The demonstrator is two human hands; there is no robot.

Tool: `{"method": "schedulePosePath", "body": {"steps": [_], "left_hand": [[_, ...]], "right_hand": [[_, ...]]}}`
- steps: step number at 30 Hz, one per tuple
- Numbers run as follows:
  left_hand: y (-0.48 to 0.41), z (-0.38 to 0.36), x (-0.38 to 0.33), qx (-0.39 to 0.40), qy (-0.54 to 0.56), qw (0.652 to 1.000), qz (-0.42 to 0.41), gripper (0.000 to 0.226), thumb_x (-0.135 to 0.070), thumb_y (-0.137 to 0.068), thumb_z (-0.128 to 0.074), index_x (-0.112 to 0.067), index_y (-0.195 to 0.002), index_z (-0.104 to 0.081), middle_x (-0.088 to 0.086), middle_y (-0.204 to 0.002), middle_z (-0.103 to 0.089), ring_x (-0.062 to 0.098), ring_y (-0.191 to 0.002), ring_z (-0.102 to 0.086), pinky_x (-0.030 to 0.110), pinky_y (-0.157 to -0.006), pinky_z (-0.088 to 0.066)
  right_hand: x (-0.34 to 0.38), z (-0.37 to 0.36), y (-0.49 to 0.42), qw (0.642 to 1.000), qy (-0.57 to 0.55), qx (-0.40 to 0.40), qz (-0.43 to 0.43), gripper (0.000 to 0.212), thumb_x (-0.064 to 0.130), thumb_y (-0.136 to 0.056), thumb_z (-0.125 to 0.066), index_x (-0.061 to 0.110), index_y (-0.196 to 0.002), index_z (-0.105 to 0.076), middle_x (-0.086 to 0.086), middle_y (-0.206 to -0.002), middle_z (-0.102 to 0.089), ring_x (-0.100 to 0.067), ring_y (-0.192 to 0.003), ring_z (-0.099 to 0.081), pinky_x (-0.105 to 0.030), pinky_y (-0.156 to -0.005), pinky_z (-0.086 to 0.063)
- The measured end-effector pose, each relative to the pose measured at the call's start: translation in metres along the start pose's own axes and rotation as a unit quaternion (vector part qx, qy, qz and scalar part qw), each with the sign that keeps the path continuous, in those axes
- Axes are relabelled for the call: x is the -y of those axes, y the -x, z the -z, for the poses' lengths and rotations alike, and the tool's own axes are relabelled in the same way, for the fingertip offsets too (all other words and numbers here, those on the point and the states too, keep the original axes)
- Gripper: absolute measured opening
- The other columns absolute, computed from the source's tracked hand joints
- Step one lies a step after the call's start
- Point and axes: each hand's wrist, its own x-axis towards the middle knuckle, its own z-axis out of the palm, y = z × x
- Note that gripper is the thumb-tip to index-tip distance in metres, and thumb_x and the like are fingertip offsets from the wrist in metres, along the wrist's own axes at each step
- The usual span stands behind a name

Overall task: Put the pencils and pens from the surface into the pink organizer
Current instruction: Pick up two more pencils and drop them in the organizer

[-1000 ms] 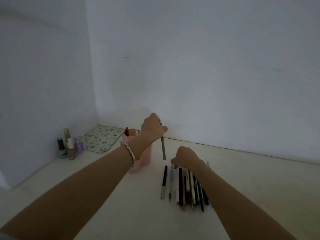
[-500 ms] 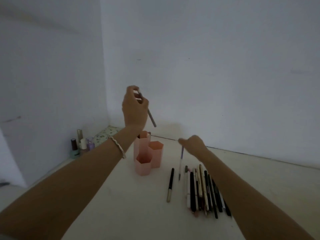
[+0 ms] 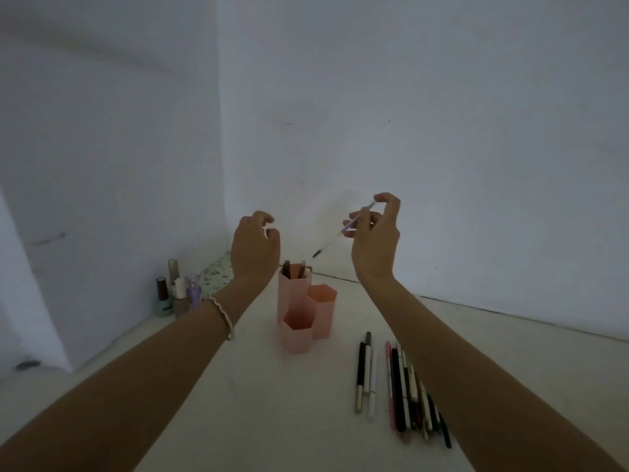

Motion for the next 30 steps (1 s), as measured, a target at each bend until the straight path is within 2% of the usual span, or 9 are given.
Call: {"method": "schedulePosePath", "body": {"steps": [5,8,11,14,17,20,25,28,30], "left_hand": [[-0.003,0.011,-0.019,0.011,0.044,0.999,0.002,0.025,-0.009,-0.090,-0.048,-0.017,-0.111,-0.059,0.003,-0.111,-0.059,0.015,-0.090,-0.059,0.031,-0.082,-0.051],[0.007,0.009,-0.033,0.026,0.060,0.998,-0.009,0.024,-0.007,-0.089,-0.050,-0.016,-0.110,-0.059,0.002,-0.108,-0.060,0.016,-0.090,-0.060,0.031,-0.082,-0.052],[0.021,0.000,-0.051,0.051,0.095,0.994,-0.027,0.018,-0.005,-0.087,-0.051,-0.016,-0.099,-0.058,0.000,-0.091,-0.061,0.016,-0.080,-0.061,0.031,-0.073,-0.055],[0.045,-0.022,-0.072,0.169,0.070,0.982,-0.053,0.011,-0.006,-0.087,-0.053,-0.013,-0.093,-0.059,0.000,-0.085,-0.063,0.018,-0.075,-0.063,0.034,-0.071,-0.056],[0.076,-0.052,-0.085,0.366,-0.044,0.929,-0.041,0.011,-0.005,-0.088,-0.056,-0.006,-0.098,-0.062,0.009,-0.096,-0.067,0.024,-0.082,-0.069,0.039,-0.074,-0.059],[0.105,-0.076,-0.081,0.482,-0.174,0.859,-0.001,0.013,-0.005,-0.087,-0.056,0.000,-0.099,-0.058,0.010,-0.086,-0.062,0.025,-0.081,-0.071,0.028,-0.048,-0.054],[0.136,-0.096,-0.061,0.490,-0.199,0.848,0.028,0.016,-0.006,-0.089,-0.051,0.000,-0.102,-0.058,0.016,-0.108,-0.062,0.030,-0.096,-0.066,0.025,-0.059,-0.045],[0.142,-0.100,-0.054,0.480,-0.198,0.854,0.025,0.007,-0.005,-0.089,-0.050,-0.002,-0.091,-0.056,0.010,-0.097,-0.061,0.028,-0.099,-0.065,0.021,-0.056,-0.042],[0.140,-0.099,-0.056,0.476,-0.197,0.857,0.025,0.018,-0.009,-0.089,-0.053,-0.002,-0.106,-0.054,0.011,-0.107,-0.061,0.027,-0.100,-0.064,0.024,-0.065,-0.046]], "right_hand": [[-0.025,-0.029,0.016,0.991,0.107,0.072,0.032,0.018,0.011,-0.102,-0.039,0.017,-0.119,-0.042,-0.007,-0.088,-0.067,-0.018,-0.075,-0.068,-0.032,-0.068,-0.059],[-0.040,-0.029,0.030,0.959,0.228,0.151,0.070,0.019,0.015,-0.100,-0.045,0.013,-0.117,-0.053,-0.007,-0.103,-0.068,-0.019,-0.086,-0.066,-0.035,-0.078,-0.057],[-0.040,-0.010,0.026,0.953,0.266,0.105,0.102,0.026,0.011,-0.095,-0.051,0.011,-0.119,-0.061,-0.005,-0.113,-0.065,-0.015,-0.096,-0.062,-0.028,-0.085,-0.052],[-0.030,0.026,0.005,0.949,0.299,0.050,0.083,0.026,0.004,-0.092,-0.049,0.010,-0.113,-0.063,-0.004,-0.096,-0.069,-0.014,-0.080,-0.061,-0.024,-0.072,-0.049],[-0.027,0.059,-0.010,0.943,0.328,0.051,0.037,0.023,0.005,-0.091,-0.049,0.012,-0.108,-0.063,0.003,-0.071,-0.061,-0.009,-0.056,-0.054,-0.021,-0.055,-0.042],[-0.030,0.084,-0.013,0.932,0.354,0.081,-0.012,0.020,0.007,-0.088,-0.050,0.015,-0.103,-0.062,0.009,-0.067,-0.056,-0.006,-0.055,-0.054,-0.020,-0.051,-0.040],[-0.041,0.111,-0.007,0.925,0.361,0.109,-0.049,0.020,0.007,-0.087,-0.051,0.016,-0.102,-0.062,0.008,-0.066,-0.057,-0.006,-0.052,-0.053,-0.019,-0.047,-0.040],[-0.049,0.117,-0.002,0.920,0.366,0.129,-0.061,0.020,0.007,-0.088,-0.052,0.014,-0.103,-0.062,0.006,-0.066,-0.057,-0.008,-0.052,-0.052,-0.020,-0.048,-0.041],[-0.054,0.117,0.002,0.912,0.377,0.145,-0.077,0.020,0.008,-0.088,-0.053,0.014,-0.106,-0.061,0.008,-0.071,-0.056,-0.008,-0.055,-0.053,-0.021,-0.050,-0.041]]}}
